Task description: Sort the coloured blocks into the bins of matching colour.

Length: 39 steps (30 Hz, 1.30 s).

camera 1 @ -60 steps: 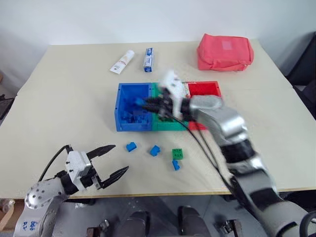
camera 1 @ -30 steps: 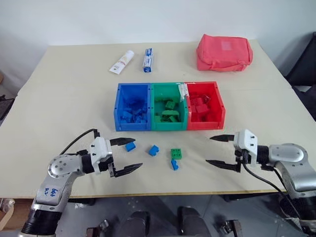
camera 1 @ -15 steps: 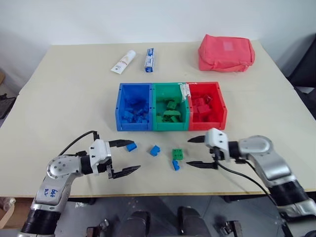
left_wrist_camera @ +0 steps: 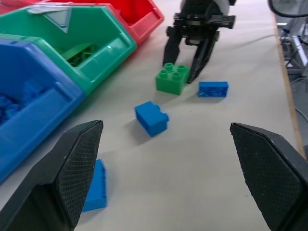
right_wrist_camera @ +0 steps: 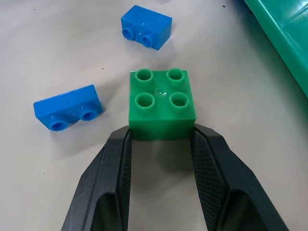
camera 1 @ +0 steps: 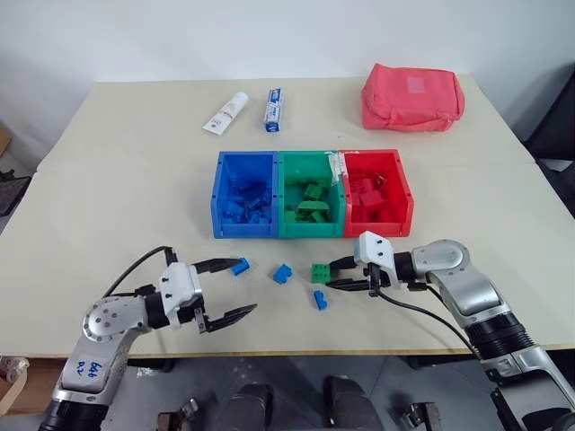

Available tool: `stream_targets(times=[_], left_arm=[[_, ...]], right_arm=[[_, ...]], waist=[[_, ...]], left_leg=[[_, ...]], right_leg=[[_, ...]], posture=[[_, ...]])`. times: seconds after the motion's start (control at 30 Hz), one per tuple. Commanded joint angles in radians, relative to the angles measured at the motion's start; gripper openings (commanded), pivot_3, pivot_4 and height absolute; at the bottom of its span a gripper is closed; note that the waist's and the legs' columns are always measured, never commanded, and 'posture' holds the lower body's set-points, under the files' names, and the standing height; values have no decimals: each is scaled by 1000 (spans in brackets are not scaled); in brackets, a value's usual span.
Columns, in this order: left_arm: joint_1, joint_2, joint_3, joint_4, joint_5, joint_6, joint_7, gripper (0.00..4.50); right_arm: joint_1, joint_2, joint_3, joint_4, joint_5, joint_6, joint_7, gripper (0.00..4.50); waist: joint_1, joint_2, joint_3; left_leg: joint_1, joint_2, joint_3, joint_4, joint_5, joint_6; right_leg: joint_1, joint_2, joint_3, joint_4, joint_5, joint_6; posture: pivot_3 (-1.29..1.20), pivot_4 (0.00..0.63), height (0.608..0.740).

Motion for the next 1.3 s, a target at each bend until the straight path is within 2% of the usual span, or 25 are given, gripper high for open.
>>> stream_targets(times=[0.03, 0.13, 0.23, 0.33, 0.43, 0.47, 0.7, 0.9, 1.03, 1.13, 1.23, 1.3], left_arm=[[5, -5, 24, -36, -19, 3, 17, 4500], [4, -17, 43, -38, -37, 17, 42, 4500], [-3, -44, 86, -43, -76, 47, 94, 4500], [-4, -61, 124, -48, -107, 77, 129, 4500], [8, -60, 133, -52, -107, 80, 128, 4500], [12, -59, 134, -55, -105, 80, 127, 4500], [29, -44, 147, -68, -104, 84, 109, 4500], [-11, -19, 107, -20, -72, 50, 35, 4500], [-48, -6, 61, 11, -76, 57, -30, 4500], [-75, 12, 19, 44, -67, 62, -94, 4500], [-111, 33, -26, 94, -43, 38, -163, 4500], [-137, 32, -31, 118, -38, 19, -178, 4500]], right_arm=[[-36, 7, -69, -58, 56, 38, -23, 1389], [-73, 24, -109, -98, 102, 103, -58, 1389], [-166, 80, -155, -100, 130, 193, -158, 1389], [-296, 162, -188, 15, 85, 264, -334, 1389], [-341, 189, -196, 88, 66, 233, -377, 1389], [-347, 190, -196, 103, 59, 222, -383, 2112], [-289, 130, -225, 22, 101, 198, -300, 4484], [-2, -58, -338, -154, 230, 65, -46, 4484], [193, -206, -415, -223, 298, 120, 70, 4484], [285, -259, -434, -239, 284, 80, 92, 4484], [345, -260, -444, -246, 256, 26, 72, 4484], [362, -263, -425, -284, 251, 71, 40, 4484]], waist=[[0, 0, 0], [-3, 0, 0], [-6, 0, 0], [-5, 0, 0], [-1, 0, 0], [1, 0, 0], [-4, 0, 0], [14, 0, 0], [13, 0, 0], [9, 0, 0], [2, 0, 0], [0, 0, 0]], left_leg=[[0, 0, 0, 0, 0, 0], [0, 1, 0, 0, 0, 0], [0, 2, 0, 0, 0, -1], [0, 2, 1, 0, 0, -1], [0, 2, 0, -1, 0, -1], [0, 1, 0, -1, 0, -1], [-1, 0, 0, -1, -2, 2], [-2, 0, -1, 0, -3, 2], [-1, 0, 3, 1, -2, 2], [3, 2, 5, 0, -3, 1], [7, 3, 7, -1, -3, 1], [7, 3, 7, -2, -3, 1]], right_leg=[[0, 0, 0, 0, 0, 0], [0, 0, 0, 0, 0, 0], [-1, 0, 1, 0, 0, 0], [-2, 0, 1, 1, 0, -1], [-2, 0, 0, 1, 0, -2], [-2, 0, -1, 1, 0, -2], [-1, 0, -3, 1, 0, -1], [0, 0, -5, -3, 0, -2], [0, -1, -4, -2, 1, 0], [2, 0, -3, -2, 0, -1], [4, 0, -1, -1, 0, -1], [4, 0, -1, -1, 0, -1]], posture=[[0, 150, 740], [0, 150, 740], [0, 150, 740], [0, 150, 740], [0, 150, 740], [0, 150, 740], [0, 150, 740], [0, 150, 740], [0, 150, 740], [0, 150, 740], [0, 150, 740], [0, 150, 740]])
